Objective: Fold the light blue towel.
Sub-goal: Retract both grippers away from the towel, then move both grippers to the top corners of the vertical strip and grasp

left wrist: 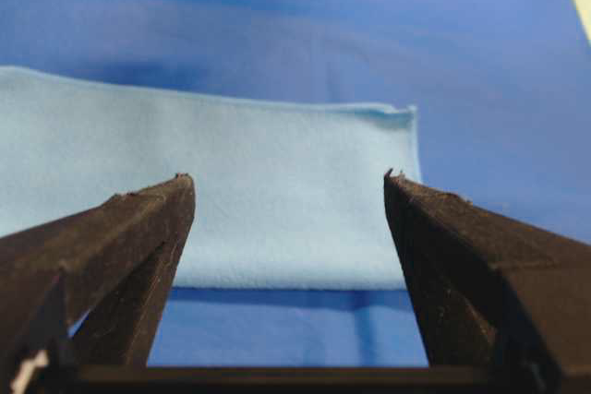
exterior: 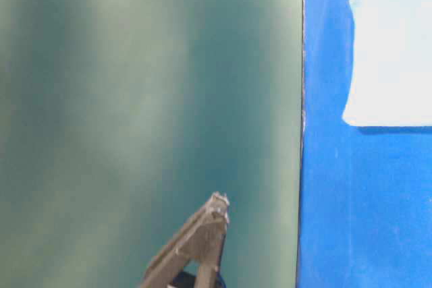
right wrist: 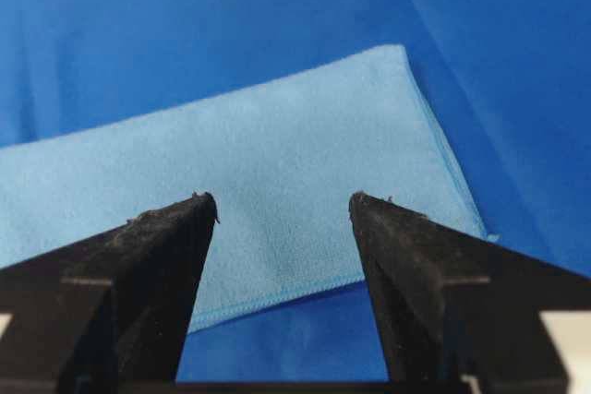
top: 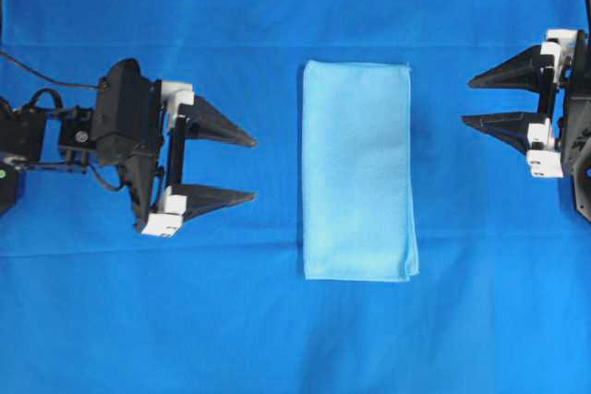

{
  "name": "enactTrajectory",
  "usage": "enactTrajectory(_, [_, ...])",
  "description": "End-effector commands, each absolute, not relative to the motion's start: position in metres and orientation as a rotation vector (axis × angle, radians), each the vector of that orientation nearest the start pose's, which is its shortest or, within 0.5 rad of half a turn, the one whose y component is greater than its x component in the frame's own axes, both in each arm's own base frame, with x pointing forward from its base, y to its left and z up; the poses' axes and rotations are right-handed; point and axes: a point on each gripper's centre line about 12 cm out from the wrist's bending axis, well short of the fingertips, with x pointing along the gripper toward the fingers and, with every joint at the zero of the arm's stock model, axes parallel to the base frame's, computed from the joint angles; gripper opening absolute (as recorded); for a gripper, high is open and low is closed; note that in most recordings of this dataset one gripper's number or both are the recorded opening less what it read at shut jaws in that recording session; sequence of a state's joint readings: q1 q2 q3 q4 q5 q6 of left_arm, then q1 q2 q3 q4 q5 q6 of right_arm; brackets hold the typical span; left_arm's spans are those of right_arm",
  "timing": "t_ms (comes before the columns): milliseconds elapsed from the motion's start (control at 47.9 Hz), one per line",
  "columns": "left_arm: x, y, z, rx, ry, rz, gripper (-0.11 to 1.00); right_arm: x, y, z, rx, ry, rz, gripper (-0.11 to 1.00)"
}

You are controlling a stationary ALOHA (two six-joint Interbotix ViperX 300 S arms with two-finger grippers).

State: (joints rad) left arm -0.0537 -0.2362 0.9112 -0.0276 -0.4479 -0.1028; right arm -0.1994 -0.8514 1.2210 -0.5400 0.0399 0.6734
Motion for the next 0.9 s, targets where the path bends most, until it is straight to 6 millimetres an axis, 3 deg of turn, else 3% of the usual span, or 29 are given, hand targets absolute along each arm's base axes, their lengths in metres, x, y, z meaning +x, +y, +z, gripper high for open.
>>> enactTrajectory(0, [0.351,-0.001,0.226,-0.118,0.208,0.016,0.79,0.203,-0.051,0.222,0.173,0.372,-0.274,0.63])
enactTrajectory(230, [0.383,0.041,0.197,-0.088,0.318,0.125,0.79,0.213,-0.084,0.195,0.202,0.489,-0.394,0.62])
enactTrajectory(376, [0.397,0.070,0.170,-0.102,0.375,0.193,0.79,0.235,-0.100,0.173,0.209,0.577,-0.397,0.62])
enactTrajectory(648, [0.410,0.115,0.131,-0.130,0.446,0.293,0.79,0.275,-0.133,0.131,0.197,0.749,-0.408,0.62])
enactTrajectory(878, [0.417,0.143,0.107,-0.146,0.480,0.348,0.79,0.288,-0.147,0.105,0.195,0.828,-0.408,0.62])
